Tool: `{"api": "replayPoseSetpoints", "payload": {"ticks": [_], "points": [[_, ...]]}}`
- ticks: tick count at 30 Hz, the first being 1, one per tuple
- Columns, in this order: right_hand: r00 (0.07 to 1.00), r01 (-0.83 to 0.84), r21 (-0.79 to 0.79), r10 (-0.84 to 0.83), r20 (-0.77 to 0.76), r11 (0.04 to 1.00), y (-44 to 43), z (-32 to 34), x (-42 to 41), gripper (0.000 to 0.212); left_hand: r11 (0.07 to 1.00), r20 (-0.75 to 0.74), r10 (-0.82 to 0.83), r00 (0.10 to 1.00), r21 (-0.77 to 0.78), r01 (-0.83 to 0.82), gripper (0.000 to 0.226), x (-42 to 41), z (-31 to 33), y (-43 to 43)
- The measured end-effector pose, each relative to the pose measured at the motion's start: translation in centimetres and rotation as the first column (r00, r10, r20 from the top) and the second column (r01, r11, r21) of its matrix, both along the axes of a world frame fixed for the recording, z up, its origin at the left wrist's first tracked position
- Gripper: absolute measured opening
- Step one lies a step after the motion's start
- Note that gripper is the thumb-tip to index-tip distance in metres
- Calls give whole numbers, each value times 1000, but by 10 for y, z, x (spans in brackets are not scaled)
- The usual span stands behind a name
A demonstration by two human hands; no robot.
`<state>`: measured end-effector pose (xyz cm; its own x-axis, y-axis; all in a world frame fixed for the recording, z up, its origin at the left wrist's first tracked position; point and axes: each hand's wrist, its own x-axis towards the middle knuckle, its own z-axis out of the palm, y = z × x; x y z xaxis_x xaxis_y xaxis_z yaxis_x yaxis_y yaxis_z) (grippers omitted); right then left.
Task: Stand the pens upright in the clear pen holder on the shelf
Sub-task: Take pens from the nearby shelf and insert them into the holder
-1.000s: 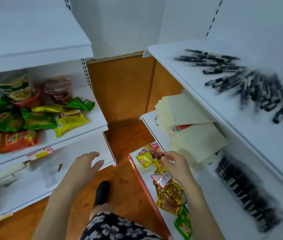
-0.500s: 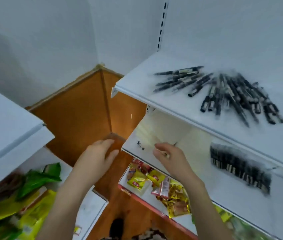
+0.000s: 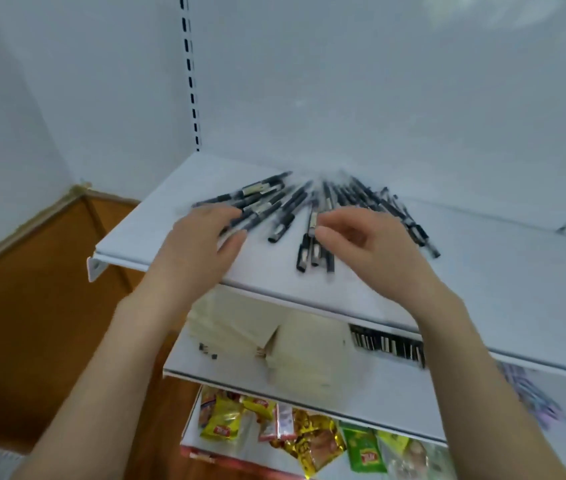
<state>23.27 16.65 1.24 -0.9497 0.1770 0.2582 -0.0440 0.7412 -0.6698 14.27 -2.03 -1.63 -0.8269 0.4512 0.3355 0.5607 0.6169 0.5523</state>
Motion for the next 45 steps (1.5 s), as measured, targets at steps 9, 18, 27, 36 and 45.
{"api": "replayPoseSetpoints", "payload": {"ticks": [9, 18, 27, 36, 45], "points": [[988, -22, 226, -13, 152, 974, 12, 0, -65, 26, 915, 71, 15, 997, -403, 15, 47, -101, -10, 46], [925, 87, 476, -249, 288, 875, -6, -14, -113, 41, 907, 177, -4, 984, -415, 78, 40, -123, 2, 59], [905, 102, 371, -241, 350, 923, -5, -13, -113, 40, 930, 187, -36, 982, -354, 101, 30, -120, -1, 70], [908, 214, 119, -242, 341, 970, -5, -16, -108, 42, 991, 261, -42, 964, -112, 74, 23, -125, -8, 70], [917, 397, -368, -382, 116, 841, 14, -1, -92, 15, 918, 385, -214, 898, 392, 51, 20, -125, 11, 65]]}}
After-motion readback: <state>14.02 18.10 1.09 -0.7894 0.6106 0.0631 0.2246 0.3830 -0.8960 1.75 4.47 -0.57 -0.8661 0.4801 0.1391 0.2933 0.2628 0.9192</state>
